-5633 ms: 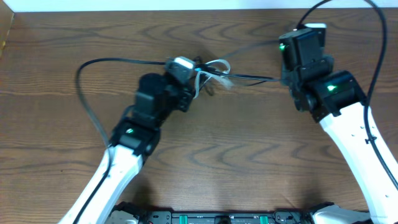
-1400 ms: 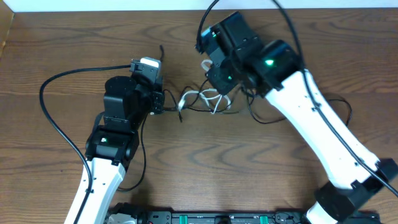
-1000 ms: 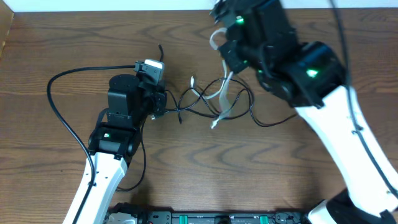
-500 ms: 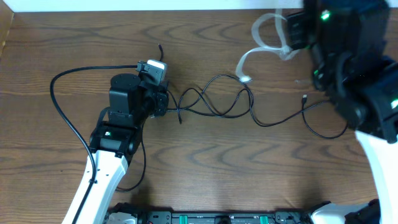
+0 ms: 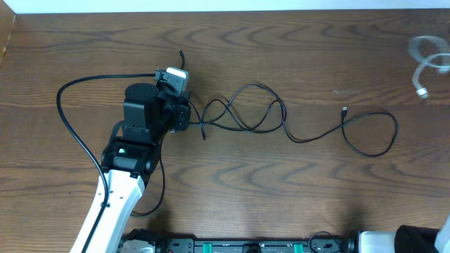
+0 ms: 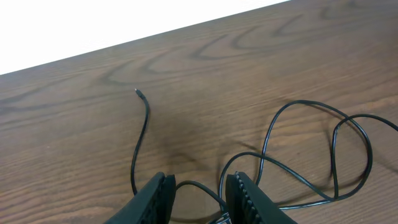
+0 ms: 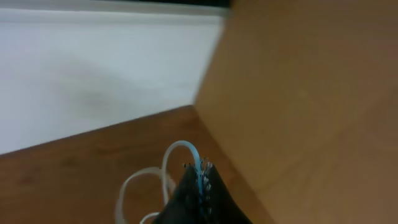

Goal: Untangle cables
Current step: 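Lift the white cable with the right gripper and carry it off right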

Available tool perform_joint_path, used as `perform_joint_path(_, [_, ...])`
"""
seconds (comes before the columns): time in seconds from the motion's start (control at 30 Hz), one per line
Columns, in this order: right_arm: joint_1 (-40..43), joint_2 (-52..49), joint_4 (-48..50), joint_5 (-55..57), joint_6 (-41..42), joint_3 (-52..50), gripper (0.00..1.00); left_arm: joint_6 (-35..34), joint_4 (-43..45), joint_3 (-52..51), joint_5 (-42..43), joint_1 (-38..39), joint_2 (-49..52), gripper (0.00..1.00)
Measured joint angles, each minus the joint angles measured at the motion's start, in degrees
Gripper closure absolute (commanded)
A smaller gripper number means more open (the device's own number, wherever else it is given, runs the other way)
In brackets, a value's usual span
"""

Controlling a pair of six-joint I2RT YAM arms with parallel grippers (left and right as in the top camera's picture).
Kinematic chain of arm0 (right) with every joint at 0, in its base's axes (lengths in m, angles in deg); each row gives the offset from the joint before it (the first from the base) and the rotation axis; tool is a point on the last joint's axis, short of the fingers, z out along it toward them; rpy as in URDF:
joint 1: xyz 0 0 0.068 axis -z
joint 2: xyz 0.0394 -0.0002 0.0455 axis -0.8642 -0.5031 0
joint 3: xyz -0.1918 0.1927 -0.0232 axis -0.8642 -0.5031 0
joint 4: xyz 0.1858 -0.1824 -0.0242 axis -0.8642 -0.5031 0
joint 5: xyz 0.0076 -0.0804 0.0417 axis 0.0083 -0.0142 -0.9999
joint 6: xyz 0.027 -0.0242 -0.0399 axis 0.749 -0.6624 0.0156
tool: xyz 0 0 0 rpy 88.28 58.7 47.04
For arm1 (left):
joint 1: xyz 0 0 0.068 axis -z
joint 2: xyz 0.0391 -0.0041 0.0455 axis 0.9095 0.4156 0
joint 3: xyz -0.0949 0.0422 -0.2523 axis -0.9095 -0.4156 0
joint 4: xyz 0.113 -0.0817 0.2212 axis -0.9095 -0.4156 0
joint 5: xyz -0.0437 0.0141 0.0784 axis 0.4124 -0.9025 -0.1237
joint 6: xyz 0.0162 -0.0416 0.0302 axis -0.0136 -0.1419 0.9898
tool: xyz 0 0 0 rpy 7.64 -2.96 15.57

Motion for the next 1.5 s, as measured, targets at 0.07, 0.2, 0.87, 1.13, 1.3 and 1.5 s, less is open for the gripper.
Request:
perform_joint_path(0.07, [3.6, -0.8, 0.2, -1.0, 0.1, 0.0, 0.99, 0.0, 0.0, 0.0, 0.0, 0.0, 0.0, 0.68])
perform_joint_path(0.2, [11.0, -4.5, 1.8, -3.5, 0.1, 0.1, 0.99, 0.0, 0.0, 0.0, 0.0, 0.0, 0.0, 0.68])
perform_joint_path(0.87, [34.4, -28.0, 6.9, -9.3, 1.1, 0.1, 0.99, 0.0, 0.0, 0.0, 0.0, 0.0, 0.0, 0.73])
perform_joint_path(1.13, [37.3, -37.2, 0.6, -15.2, 2.8, 0.1, 0.01, 0.3, 0.0, 0.0, 0.0, 0.0, 0.0, 0.48])
perform_joint_path(1.3, [37.1, -38.9, -0.5, -22.0, 1.7, 0.1, 0.01, 0.0, 0.0, 0.0, 0.0, 0.0, 0.0, 0.41])
perform_joint_path(1.5, [35.6, -36.8, -2.6, -29.7, 1.7, 0.1, 0.01, 0.0, 0.0, 0.0, 0.0, 0.0, 0.0, 0.41])
